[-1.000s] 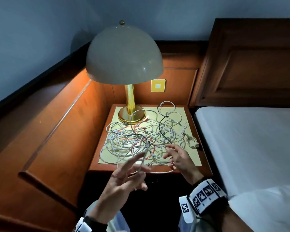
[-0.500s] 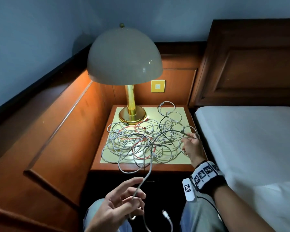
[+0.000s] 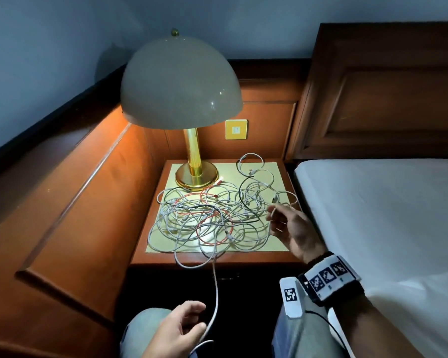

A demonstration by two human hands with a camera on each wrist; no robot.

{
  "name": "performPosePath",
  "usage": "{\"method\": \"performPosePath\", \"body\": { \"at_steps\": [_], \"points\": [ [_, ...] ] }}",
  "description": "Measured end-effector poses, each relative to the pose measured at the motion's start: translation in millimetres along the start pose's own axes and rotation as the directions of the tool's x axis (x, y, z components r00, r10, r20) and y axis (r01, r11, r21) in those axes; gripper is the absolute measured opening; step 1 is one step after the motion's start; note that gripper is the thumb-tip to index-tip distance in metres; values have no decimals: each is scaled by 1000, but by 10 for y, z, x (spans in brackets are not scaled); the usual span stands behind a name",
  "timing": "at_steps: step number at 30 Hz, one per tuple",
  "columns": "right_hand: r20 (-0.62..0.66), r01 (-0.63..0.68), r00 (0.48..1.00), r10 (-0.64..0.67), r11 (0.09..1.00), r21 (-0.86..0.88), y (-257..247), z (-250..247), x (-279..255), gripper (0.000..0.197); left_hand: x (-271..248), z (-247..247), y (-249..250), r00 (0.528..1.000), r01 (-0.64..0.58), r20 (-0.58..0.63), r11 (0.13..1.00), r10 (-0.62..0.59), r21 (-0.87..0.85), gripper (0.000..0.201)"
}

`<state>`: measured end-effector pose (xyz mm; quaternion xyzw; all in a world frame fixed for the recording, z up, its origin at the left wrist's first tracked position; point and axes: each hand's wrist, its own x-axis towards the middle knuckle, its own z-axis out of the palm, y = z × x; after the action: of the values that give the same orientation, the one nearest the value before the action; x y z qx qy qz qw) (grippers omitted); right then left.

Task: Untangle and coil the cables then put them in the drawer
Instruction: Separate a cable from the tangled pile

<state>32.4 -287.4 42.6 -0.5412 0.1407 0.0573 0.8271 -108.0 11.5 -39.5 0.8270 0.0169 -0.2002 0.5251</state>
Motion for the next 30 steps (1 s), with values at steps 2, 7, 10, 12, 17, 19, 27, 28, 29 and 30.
{"method": "performPosePath", "body": {
  "at_steps": [2, 7, 10, 12, 17, 19, 27, 28, 29, 30],
  "points": [
    [108, 29, 994, -24, 999, -46, 22, 131, -117, 26, 96, 64, 69, 994, -33, -105, 999, 32, -12, 25],
    [231, 192, 965, -123, 932, -306, 146, 365, -311, 30, 262, 54, 821, 916, -256, -340, 963, 213, -87, 12],
    [302, 296, 938, -168, 841, -453, 237, 417, -384, 30, 439, 25, 1210, 908, -278, -356, 954, 221, -117, 26],
    [343, 344, 921, -182, 793, -503, 291, 428, -437, 29, 672, 40, 1329, 954, -226, -246, 950, 172, -215, 34],
    [414, 364, 899, -144, 772, -521, 458, 401, -531, 23, 996, 134, 1437, 999, -17, 34, 911, 33, -413, 31],
    [415, 339, 904, -103, 763, -550, 540, 345, -546, 25, 1003, 161, 1422, 997, -63, 10, 922, 72, -383, 23],
    [-4, -84, 996, 85, 972, -218, 573, -54, -116, 25, 755, 162, 1288, 967, -256, -78, 917, 244, -305, 16],
    [-69, -120, 991, 111, 983, -137, 536, -83, -7, 27, 710, 170, 1264, 965, -263, -69, 912, 255, -313, 16],
    [-110, -136, 986, 128, 988, -73, 501, -110, 101, 29, 669, 190, 1240, 963, -267, -65, 910, 260, -316, 15],
    [-134, -139, 982, 134, 990, -31, 464, -132, 203, 30, 631, 213, 1214, 964, -265, -65, 912, 258, -313, 13]
  ]
}}
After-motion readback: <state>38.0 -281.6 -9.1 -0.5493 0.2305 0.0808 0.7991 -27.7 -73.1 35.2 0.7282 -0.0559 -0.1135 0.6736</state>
